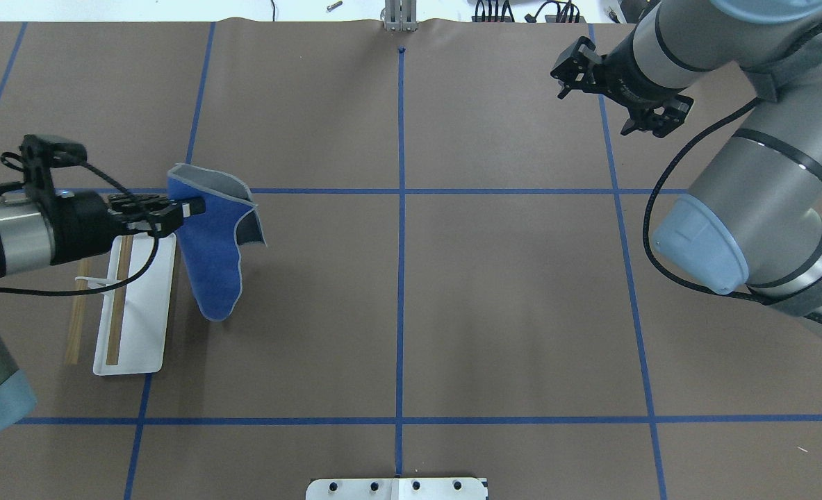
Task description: Hang towel on rack
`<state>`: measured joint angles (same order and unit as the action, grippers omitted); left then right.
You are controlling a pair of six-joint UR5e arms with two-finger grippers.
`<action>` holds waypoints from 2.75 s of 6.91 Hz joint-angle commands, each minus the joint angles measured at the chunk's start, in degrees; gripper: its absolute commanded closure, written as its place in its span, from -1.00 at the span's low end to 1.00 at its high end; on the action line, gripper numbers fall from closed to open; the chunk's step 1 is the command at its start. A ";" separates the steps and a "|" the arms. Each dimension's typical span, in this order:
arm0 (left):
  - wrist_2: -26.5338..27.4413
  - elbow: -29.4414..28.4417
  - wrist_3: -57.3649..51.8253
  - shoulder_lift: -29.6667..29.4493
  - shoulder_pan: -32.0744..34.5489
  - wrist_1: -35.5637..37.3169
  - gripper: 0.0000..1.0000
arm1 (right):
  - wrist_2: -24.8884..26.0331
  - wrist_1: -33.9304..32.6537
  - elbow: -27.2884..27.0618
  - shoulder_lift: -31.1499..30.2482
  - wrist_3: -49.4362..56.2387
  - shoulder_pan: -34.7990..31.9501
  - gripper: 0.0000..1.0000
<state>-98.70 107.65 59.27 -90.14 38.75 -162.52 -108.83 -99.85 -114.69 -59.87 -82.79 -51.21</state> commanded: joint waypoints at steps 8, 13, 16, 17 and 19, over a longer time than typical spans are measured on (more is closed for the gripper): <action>0.35 -9.73 16.31 16.49 6.95 -25.30 1.00 | -5.51 -0.08 -1.94 -6.57 13.18 -4.95 -1.00; 0.62 -11.67 16.32 16.49 7.83 -25.21 -0.94 | -5.51 -0.08 -2.12 -6.40 13.01 -6.27 -1.00; 1.76 -14.04 15.88 16.58 9.05 -25.13 -0.97 | -5.51 -0.08 -2.03 -6.39 12.74 -6.27 -1.00; 1.24 -14.92 15.53 16.41 10.89 -24.69 -0.97 | -5.60 -0.08 -2.03 -6.48 12.83 -6.27 -1.00; -2.60 -16.86 6.88 15.44 16.15 -22.07 -0.97 | -5.60 -0.17 -2.03 -6.66 13.01 -6.27 -1.00</action>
<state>-98.76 91.45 71.22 -74.11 51.94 -186.37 -114.38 -99.99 -116.73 -66.39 -69.85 -57.48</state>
